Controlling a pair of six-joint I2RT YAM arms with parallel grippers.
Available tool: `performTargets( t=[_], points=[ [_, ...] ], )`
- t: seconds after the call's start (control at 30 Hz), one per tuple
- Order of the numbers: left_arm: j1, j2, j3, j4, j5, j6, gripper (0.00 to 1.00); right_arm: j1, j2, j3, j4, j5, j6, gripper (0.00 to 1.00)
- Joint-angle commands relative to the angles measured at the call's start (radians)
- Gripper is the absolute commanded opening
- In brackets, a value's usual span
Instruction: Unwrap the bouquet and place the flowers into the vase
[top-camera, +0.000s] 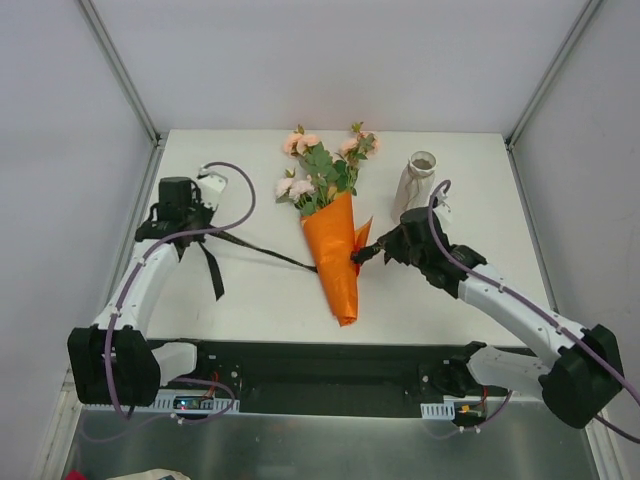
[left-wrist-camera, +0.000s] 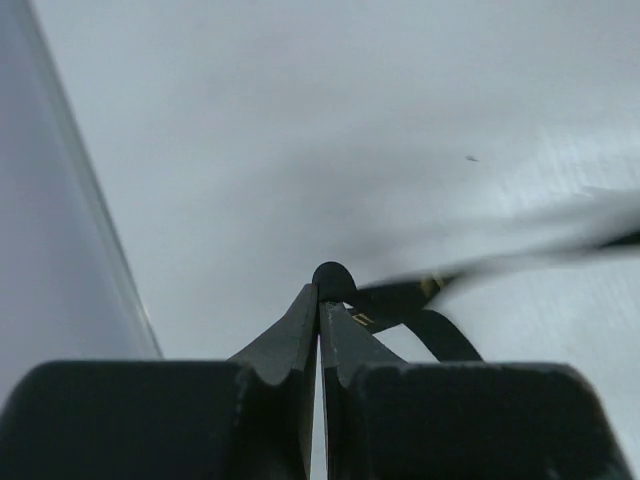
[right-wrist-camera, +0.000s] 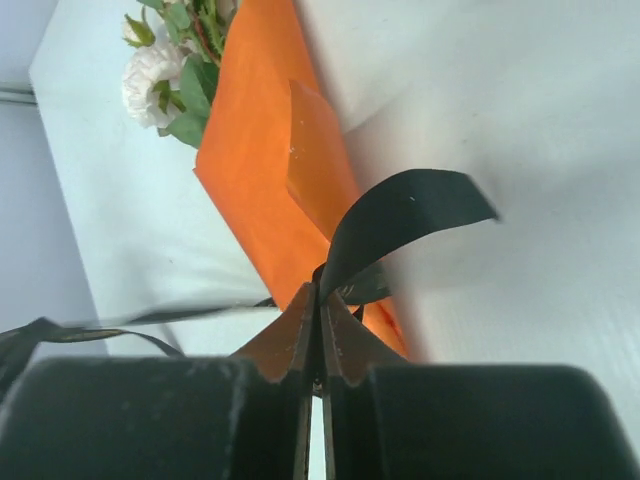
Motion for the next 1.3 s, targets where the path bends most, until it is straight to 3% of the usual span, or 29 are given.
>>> performTargets(
  t=[0.0, 0.13, 0.17, 0.23, 0.27, 0.3, 0.37, 0.4, 0.43, 0.47, 0.53, 0.57, 0.67, 0.8, 0.9, 1.1, 1.27],
  points=[
    [0.147, -0.044, 0.048, -0.044, -0.173, -0.039, 0.00, -0.005, -0.107, 0.006, -0.195, 0.155, -0.103, 0.05],
    [0.292, -0.040, 0.078, -0.044, -0.204, -0.053, 0.00, -0.034, -0.226, -0.027, -0.325, 0.290, -0.134, 0.05],
    [0.317, -0.038, 0.085, -0.046, -0.203, -0.054, 0.00, -0.045, -0.269, -0.017, -0.368, 0.329, -0.138, 0.09],
    [0.369, -0.029, 0.092, -0.046, -0.174, -0.050, 0.00, -0.091, -0.312, -0.011, -0.450, 0.404, -0.166, 0.44],
    [0.372, -0.030, 0.085, -0.047, -0.165, -0.045, 0.00, -0.110, -0.341, -0.006, -0.462, 0.415, -0.207, 0.66],
    [0.372, -0.036, 0.065, -0.055, -0.149, -0.038, 0.00, -0.141, -0.348, 0.002, -0.491, 0.429, -0.222, 0.77],
    [0.372, -0.047, 0.046, -0.076, -0.071, -0.039, 0.17, -0.172, -0.331, 0.038, -0.534, 0.432, -0.253, 0.98],
    [0.371, -0.062, 0.025, -0.086, -0.042, -0.033, 0.26, -0.190, -0.320, 0.049, -0.571, 0.432, -0.265, 1.00],
    [0.366, -0.070, 0.017, -0.111, -0.010, -0.030, 0.55, -0.192, -0.302, 0.057, -0.579, 0.427, -0.287, 1.00],
    [0.366, -0.079, 0.008, -0.122, 0.048, -0.024, 0.69, -0.190, -0.299, 0.065, -0.582, 0.423, -0.305, 0.97],
    [0.365, -0.118, -0.024, -0.138, 0.082, -0.008, 0.85, -0.161, -0.309, 0.072, -0.527, 0.371, -0.396, 0.96],
    [0.365, -0.131, -0.033, -0.141, 0.114, 0.001, 0.99, -0.128, -0.311, 0.074, -0.498, 0.369, -0.431, 0.96],
    [0.365, -0.177, -0.058, -0.159, 0.148, 0.028, 0.99, 0.073, -0.268, 0.118, -0.390, 0.374, -0.609, 0.96],
    [0.365, -0.217, -0.058, -0.205, 0.214, 0.030, 0.99, 0.451, -0.141, 0.172, -0.249, 0.374, -0.859, 0.96],
    [0.365, -0.219, -0.052, -0.250, 0.254, 0.015, 0.99, 0.623, 0.017, 0.256, -0.241, 0.368, -1.011, 0.96],
    [0.365, -0.179, -0.027, -0.287, 0.268, -0.022, 0.99, 0.770, 0.293, 0.400, -0.244, 0.326, -1.138, 0.96],
    [0.363, -0.196, 0.002, -0.326, 0.308, -0.045, 0.99, 0.813, 0.467, 0.460, -0.235, 0.317, -1.192, 0.96]
  ],
)
